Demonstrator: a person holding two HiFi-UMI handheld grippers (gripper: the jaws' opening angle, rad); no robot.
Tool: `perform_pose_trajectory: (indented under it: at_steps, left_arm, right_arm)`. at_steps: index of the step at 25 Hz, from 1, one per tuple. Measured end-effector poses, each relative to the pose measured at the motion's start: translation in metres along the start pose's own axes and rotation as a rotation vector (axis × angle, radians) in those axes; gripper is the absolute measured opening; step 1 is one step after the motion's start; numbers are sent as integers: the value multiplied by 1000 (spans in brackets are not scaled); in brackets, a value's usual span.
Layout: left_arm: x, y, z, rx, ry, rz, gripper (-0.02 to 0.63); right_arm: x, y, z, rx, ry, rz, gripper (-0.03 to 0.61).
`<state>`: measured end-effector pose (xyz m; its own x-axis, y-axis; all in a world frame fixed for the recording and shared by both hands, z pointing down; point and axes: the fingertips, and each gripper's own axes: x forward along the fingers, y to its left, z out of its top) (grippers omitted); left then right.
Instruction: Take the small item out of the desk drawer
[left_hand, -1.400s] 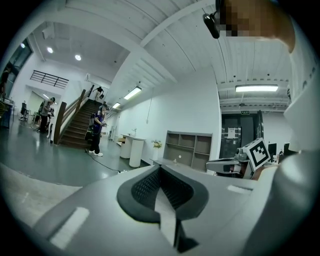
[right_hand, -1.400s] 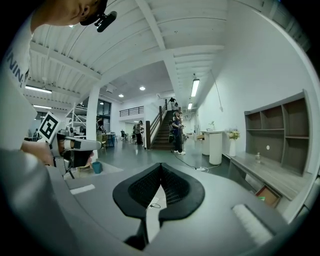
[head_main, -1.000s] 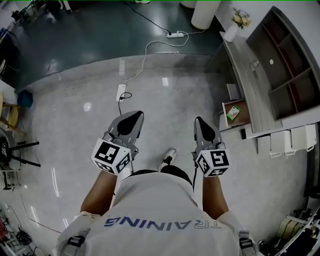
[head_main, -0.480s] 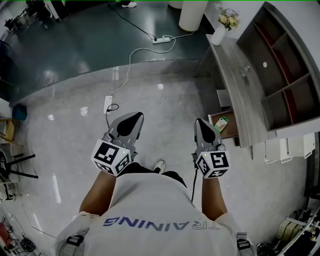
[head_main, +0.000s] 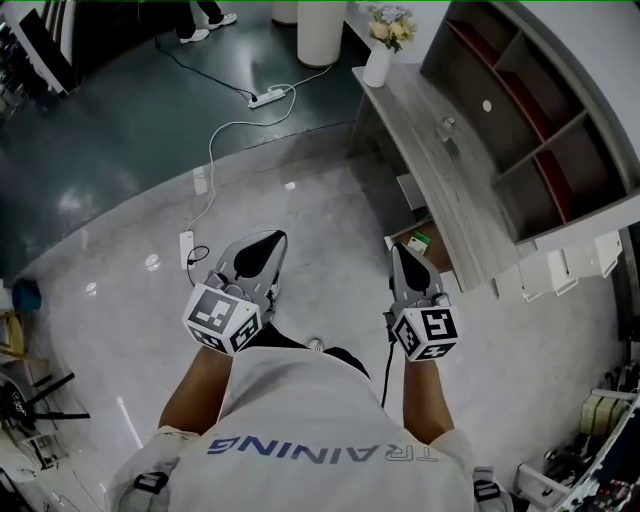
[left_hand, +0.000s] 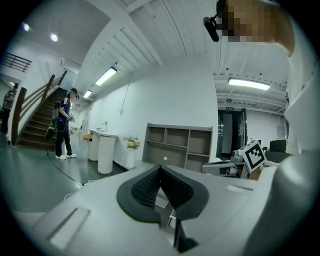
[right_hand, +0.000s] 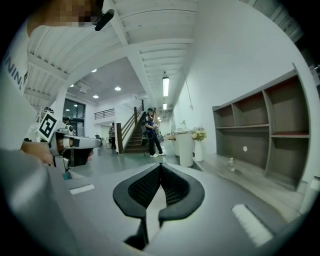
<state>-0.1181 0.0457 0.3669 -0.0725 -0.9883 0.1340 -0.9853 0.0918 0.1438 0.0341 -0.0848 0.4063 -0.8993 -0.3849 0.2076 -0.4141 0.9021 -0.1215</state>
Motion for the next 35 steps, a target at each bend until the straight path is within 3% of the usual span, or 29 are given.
perform_pose_trajectory:
  at_steps: [11,21,27,35]
  left_arm:
    - [122,31,26,9,27,-300,-2]
    - [184,58,26,35,98,-558,-2]
    - [208,30,19,54,124,-708,-2]
    - [217,-66,0,85,152,-845,-2]
  right_arm:
    - [37,-56,29,28,-14,-286,17]
    - [44,-60,31,48,-41,-578,17]
    - [14,-60,18,81,-33,-725,17]
    - [-80,-83,-8,109,-50,-896,17]
